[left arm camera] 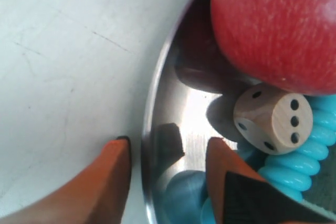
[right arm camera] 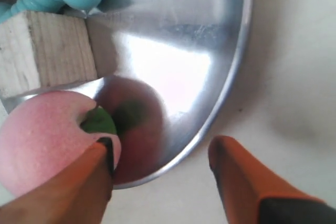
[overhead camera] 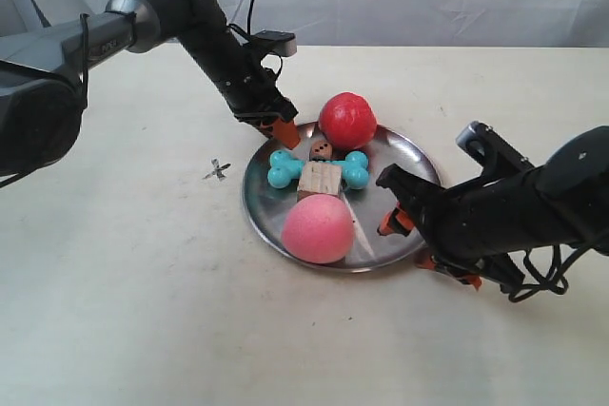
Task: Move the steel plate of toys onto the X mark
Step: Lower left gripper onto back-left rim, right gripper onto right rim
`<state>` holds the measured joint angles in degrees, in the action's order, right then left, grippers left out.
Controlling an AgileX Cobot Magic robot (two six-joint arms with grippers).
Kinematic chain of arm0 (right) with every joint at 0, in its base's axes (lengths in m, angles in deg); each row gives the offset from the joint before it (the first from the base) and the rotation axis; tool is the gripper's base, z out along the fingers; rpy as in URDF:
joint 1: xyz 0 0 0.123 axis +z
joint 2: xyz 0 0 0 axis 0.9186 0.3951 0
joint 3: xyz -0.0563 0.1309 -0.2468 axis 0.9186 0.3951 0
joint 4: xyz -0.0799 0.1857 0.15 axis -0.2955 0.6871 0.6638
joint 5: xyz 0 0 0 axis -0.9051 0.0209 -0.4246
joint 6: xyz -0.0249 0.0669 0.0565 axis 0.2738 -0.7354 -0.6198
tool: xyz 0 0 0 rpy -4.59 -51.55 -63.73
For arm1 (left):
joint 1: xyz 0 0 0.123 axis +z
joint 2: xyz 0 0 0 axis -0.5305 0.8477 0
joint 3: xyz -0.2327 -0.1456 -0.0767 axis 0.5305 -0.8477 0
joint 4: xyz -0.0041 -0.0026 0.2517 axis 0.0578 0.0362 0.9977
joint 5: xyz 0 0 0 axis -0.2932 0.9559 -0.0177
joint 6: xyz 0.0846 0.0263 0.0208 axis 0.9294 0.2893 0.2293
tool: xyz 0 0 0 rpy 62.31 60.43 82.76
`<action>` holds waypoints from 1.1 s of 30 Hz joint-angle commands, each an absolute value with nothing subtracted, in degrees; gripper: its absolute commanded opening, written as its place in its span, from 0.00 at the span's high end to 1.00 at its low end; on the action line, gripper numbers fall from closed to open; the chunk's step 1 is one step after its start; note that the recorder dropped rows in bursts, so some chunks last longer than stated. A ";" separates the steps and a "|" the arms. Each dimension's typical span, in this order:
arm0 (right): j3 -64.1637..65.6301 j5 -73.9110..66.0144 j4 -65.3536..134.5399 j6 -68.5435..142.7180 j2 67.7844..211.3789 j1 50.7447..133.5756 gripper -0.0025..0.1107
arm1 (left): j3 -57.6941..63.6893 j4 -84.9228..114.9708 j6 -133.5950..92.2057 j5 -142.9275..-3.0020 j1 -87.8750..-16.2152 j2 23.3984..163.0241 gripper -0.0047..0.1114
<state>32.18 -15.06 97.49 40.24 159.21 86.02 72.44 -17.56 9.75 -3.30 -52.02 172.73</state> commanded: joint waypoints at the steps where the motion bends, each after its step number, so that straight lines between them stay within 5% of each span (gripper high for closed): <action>1: 33.68 -15.77 95.28 38.35 159.32 82.13 0.48 | 72.61 -16.91 9.35 -3.00 -52.28 172.92 0.58; 33: 31.43 -11.11 100.56 38.02 163.66 80.56 0.48 | 72.61 -16.91 9.35 -3.00 -52.28 172.92 0.58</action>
